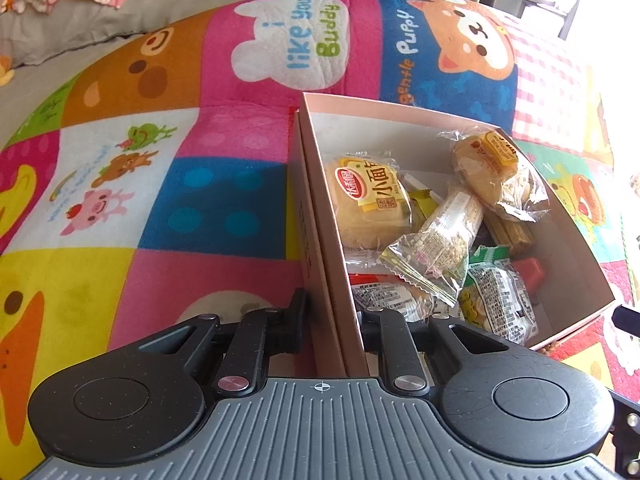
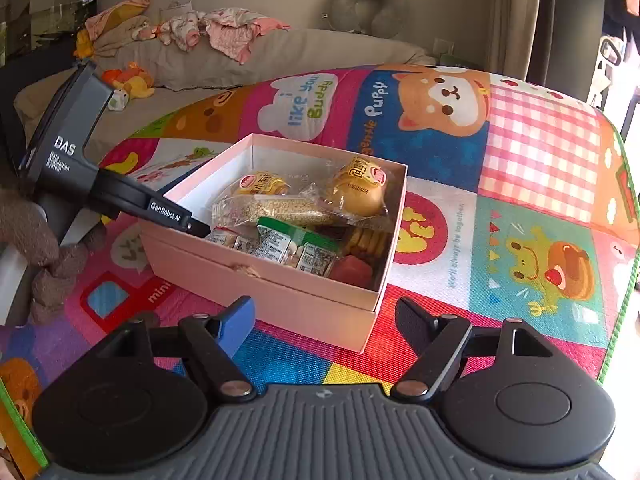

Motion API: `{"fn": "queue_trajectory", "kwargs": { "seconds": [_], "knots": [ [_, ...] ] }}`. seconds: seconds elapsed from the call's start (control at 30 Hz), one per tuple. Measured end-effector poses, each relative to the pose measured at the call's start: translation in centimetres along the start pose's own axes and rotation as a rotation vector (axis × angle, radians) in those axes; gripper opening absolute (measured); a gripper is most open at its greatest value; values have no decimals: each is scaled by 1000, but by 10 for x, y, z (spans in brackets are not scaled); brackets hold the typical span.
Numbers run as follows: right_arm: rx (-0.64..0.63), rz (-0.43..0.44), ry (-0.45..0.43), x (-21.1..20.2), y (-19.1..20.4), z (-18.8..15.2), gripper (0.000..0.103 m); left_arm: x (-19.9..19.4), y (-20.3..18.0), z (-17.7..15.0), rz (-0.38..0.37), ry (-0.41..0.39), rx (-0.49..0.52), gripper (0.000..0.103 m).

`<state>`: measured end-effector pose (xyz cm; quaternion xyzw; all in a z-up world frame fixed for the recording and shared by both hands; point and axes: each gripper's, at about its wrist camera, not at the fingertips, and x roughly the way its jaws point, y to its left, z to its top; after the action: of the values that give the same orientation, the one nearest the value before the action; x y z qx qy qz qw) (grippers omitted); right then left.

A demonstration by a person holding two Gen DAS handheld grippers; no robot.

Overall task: Organize objects
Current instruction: 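Lower the yellow bun packet into the pink box and open the right tool, then release the pink box with the left tool and withdraw both tools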

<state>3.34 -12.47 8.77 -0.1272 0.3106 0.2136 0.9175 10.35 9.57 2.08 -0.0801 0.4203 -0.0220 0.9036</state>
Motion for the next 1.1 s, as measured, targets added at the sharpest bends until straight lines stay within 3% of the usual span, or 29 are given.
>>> {"fn": "queue_trajectory", "kwargs": {
  "seconds": [0.17,0.3,0.53,0.67,0.73,0.83,0.93,0.97,1.07,1.1],
  "knots": [
    [1,-63,-44,12,10,-7,72,0,-3,1,9,1,20,20],
    [40,-52,-62,12,6,-9,72,4,-9,4,24,-8,66,17],
    [61,-123,-70,24,4,-4,74,40,-23,38,37,-38,112,14],
    [113,-162,-73,37,-2,7,73,47,-13,41,7,-81,70,30],
    [125,-180,-81,42,-5,12,73,46,-10,39,-9,-100,76,31],
    [123,-202,-73,50,-8,15,74,46,-11,39,56,-108,59,31],
    [149,-220,-59,44,-11,11,74,29,-8,30,43,-139,6,29],
    [164,-213,-56,38,-12,8,76,18,-7,23,40,-161,4,33],
    [220,-172,-49,12,-14,-11,103,-25,-6,-4,34,-254,-6,46],
    [222,-167,-43,5,-11,-18,103,-39,-6,-14,36,-276,-15,46]
  ]
}}
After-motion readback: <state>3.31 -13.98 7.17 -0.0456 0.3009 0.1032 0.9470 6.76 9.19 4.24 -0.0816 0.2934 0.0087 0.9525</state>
